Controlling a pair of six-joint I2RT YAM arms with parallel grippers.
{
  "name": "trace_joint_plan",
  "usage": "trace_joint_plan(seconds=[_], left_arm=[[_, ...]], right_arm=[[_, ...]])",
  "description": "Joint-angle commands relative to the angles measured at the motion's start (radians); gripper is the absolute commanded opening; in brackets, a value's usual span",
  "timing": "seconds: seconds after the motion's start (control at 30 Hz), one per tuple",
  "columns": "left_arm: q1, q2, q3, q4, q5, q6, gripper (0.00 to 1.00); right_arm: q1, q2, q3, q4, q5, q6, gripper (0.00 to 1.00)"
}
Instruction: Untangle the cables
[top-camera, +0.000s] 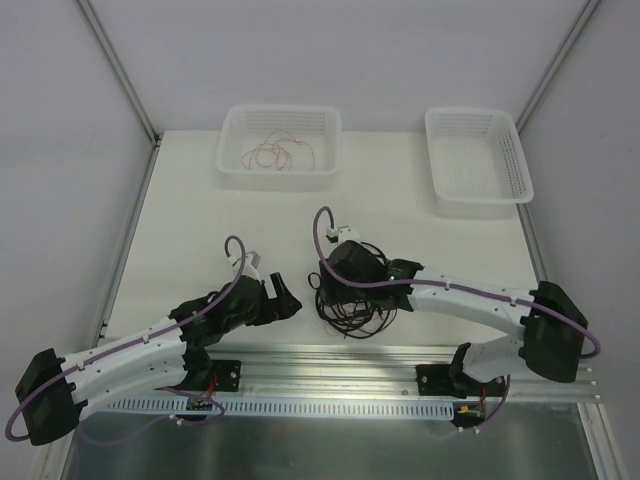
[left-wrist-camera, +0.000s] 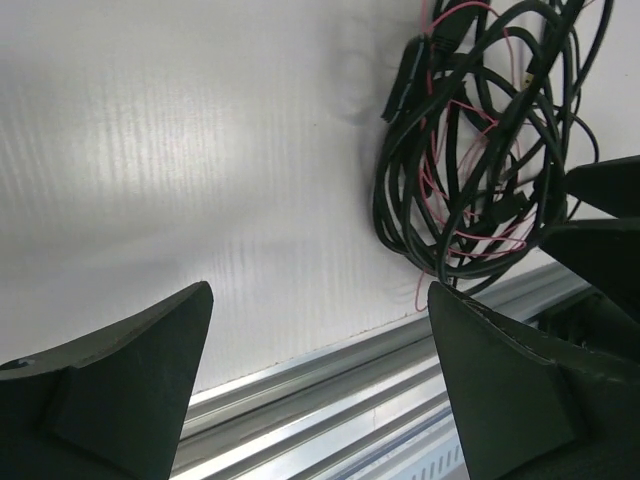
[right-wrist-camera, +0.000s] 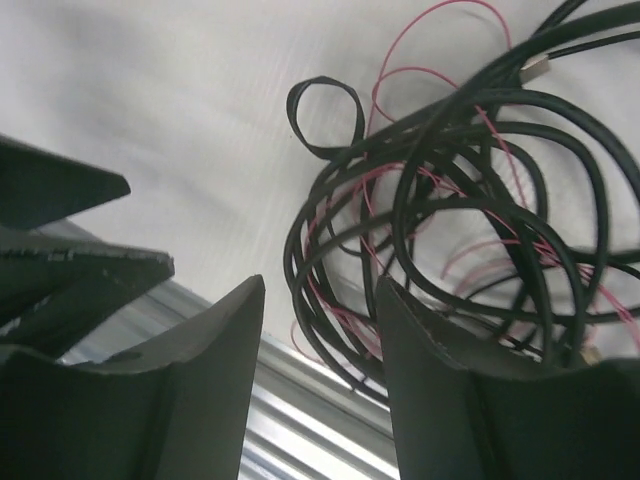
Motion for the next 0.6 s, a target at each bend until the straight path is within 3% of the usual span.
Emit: trace_joint_plan(seconds=[0.0,0.33,0.57], left_arm=[[0.014,-0.023,-0.023,-0.008,-0.052,-0.05,0.89],[0.014,0.017,-0.014,-0.007,-0.029,-0.022,0.9],[0.014,0.042,-0.003,-0.005,-0.023,-0.013,0.91]], right_arm=[[0.004,0.074,0.005,0.194,0.002,0.131,0.52],[0.015,0.251,0.041,0.126,0.165,0.3,0.36],[0.067,0.251,0.082,-0.055,0.29,0.383,0.36]])
